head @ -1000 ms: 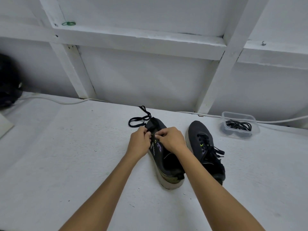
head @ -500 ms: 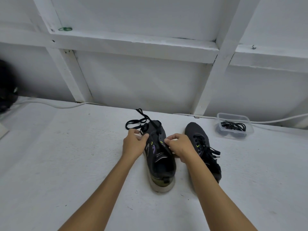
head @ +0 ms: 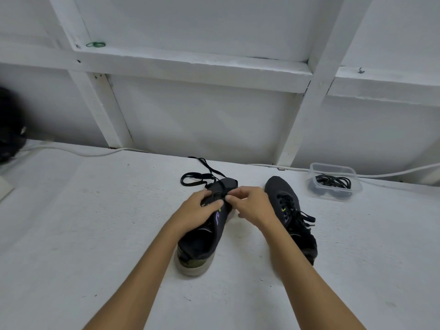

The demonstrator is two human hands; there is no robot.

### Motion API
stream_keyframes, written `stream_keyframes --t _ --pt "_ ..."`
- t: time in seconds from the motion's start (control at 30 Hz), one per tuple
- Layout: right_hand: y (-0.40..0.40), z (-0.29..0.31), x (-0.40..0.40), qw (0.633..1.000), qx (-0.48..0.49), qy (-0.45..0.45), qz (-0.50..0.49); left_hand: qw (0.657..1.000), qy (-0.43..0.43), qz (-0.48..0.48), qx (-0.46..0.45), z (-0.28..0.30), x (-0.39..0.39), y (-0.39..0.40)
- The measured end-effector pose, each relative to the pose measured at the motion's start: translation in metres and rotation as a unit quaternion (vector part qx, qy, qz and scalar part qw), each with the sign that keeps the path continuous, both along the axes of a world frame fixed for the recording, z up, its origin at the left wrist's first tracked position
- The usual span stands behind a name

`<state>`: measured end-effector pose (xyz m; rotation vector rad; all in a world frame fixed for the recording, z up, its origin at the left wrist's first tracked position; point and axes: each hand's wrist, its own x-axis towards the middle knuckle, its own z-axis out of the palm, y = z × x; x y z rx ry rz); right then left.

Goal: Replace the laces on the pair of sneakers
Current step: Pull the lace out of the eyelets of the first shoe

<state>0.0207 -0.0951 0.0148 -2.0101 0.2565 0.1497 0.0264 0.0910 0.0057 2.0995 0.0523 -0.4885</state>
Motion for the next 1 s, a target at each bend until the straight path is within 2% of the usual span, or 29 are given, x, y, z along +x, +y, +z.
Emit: stream_keyframes --t 0.17,0.3,0.4,0.47,0.6,0.7,0.93,1.0 --pt "0.009 -0.009 0.007 0.999 -0.038 -0.020 -0.005 0.995 -0.015 -0.096 0.001 0.006 -0.006 -0.007" --pt "0.009 -0.005 0.013 0.989 -0.139 -0.020 0.054 0.995 -0.024 -0.079 0.054 0.006 -0.006 -0.007" --pt "0.008 0.001 0.021 0.984 -0.163 -0.053 0.054 0.996 -0.025 -0.063 0.061 0.005 -0.007 -0.008" --pt "0.007 -0.001 0.023 0.987 -0.145 -0.072 0.021 0.996 -0.031 -0.055 0.057 0.004 -0.008 -0.009" --pt "0.008 -0.010 0.013 0.995 -0.004 -0.054 -0.078 0.997 -0.038 -0.047 0.056 0.004 -0.010 -0.011" --pt "0.008 -0.012 0.004 0.996 0.045 0.003 -0.071 0.997 -0.041 -0.040 0.060 0.004 -0.010 -0.010" --pt "0.011 -0.016 0.004 0.996 -0.063 -0.062 -0.027 0.997 -0.041 -0.041 0.058 0.007 -0.012 -0.011" --pt "0.010 -0.015 0.010 0.994 -0.038 -0.080 -0.060 0.997 -0.034 -0.037 0.053 0.008 -0.012 -0.012"
